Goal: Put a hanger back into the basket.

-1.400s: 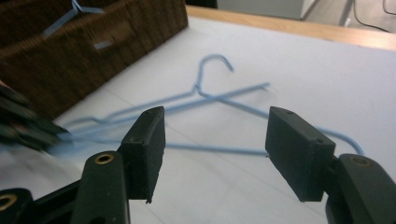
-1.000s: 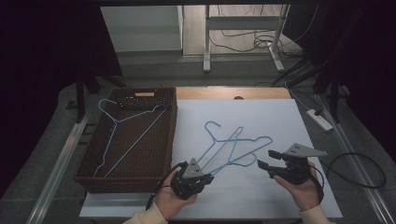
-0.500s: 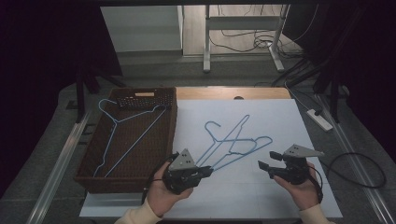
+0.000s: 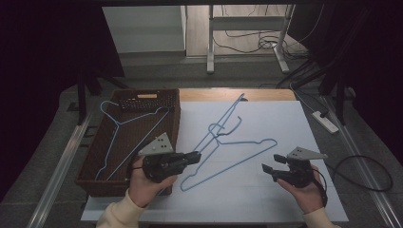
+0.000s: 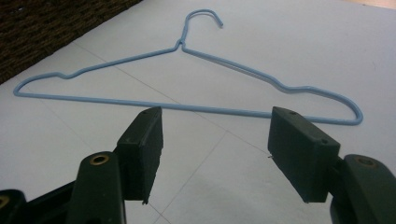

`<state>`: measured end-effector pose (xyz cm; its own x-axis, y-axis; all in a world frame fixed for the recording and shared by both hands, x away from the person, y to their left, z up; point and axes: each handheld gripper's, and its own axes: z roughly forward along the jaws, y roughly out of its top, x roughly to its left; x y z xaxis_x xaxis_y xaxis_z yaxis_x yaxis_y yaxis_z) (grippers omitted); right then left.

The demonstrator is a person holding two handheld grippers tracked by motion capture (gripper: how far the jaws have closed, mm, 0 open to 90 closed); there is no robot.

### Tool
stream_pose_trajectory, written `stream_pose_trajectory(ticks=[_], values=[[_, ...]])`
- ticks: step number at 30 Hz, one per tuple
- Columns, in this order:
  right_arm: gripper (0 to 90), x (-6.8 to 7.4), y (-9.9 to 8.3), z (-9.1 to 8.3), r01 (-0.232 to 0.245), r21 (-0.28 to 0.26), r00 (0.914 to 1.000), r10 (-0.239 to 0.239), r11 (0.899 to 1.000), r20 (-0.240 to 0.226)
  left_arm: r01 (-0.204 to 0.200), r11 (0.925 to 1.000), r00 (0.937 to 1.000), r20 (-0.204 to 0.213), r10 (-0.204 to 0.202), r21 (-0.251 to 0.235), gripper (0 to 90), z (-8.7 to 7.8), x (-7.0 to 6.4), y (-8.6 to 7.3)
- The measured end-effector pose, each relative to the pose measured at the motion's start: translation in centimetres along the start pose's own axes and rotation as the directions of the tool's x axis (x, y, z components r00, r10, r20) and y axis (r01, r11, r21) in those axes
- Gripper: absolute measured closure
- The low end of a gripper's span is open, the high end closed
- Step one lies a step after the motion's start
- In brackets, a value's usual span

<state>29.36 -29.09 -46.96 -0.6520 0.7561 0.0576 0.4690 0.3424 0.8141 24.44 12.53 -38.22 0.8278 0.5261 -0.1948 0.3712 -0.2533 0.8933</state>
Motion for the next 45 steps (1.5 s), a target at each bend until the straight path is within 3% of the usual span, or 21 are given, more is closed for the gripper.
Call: stream_pose_trajectory(ticks=[11, 15, 23, 29, 33, 38, 45], values=[[36.5, 0.0, -0.2, 0.2, -0.004, 0.007, 1.0000, 0.003, 1.000, 0.006, 0.041, 0.9982, 0.9975, -0.056, -0.044, -0.043, 87.1, -2.8, 3.2, 0.1], [36.5, -0.1, -0.2, 0.3, -0.005, 0.010, 1.0000, 0.005, 1.000, 0.004, 0.072, 0.9948, 0.9940, -0.077, -0.077, -0.073, 87.1, -4.2, 4.5, -0.1], [36.3, -0.1, -0.3, 0.3, -0.009, 0.013, 0.9999, 0.009, 1.000, 0.006, 0.095, 0.9923, 0.9898, -0.098, -0.103, -0.079, 87.1, -5.7, 6.3, -0.7], [36.3, -0.1, -0.3, 0.4, -0.010, 0.018, 0.9999, 0.010, 1.000, 0.006, 0.133, 0.9879, 0.9800, -0.138, -0.143, -0.079, 87.1, -7.2, 8.3, -1.8], [36.3, -0.1, -0.4, 0.4, -0.012, 0.016, 0.9999, 0.012, 1.000, 0.006, 0.159, 0.9839, 0.9751, -0.144, -0.169, -0.082, 87.1, -8.1, 9.6, -2.4], [36.3, -0.1, -0.3, 0.5, -0.006, 0.016, 1.0000, 0.006, 1.000, 0.007, 0.184, 0.9804, 0.9712, -0.140, -0.193, -0.069, 87.1, -8.5, 10.8, -3.1], [36.3, 0.0, -0.4, 0.5, -0.005, 0.015, 1.0000, 0.004, 1.000, 0.008, 0.235, 0.9717, 0.9580, -0.163, -0.236, -0.028, 87.1, -8.7, 12.6, -4.2]])
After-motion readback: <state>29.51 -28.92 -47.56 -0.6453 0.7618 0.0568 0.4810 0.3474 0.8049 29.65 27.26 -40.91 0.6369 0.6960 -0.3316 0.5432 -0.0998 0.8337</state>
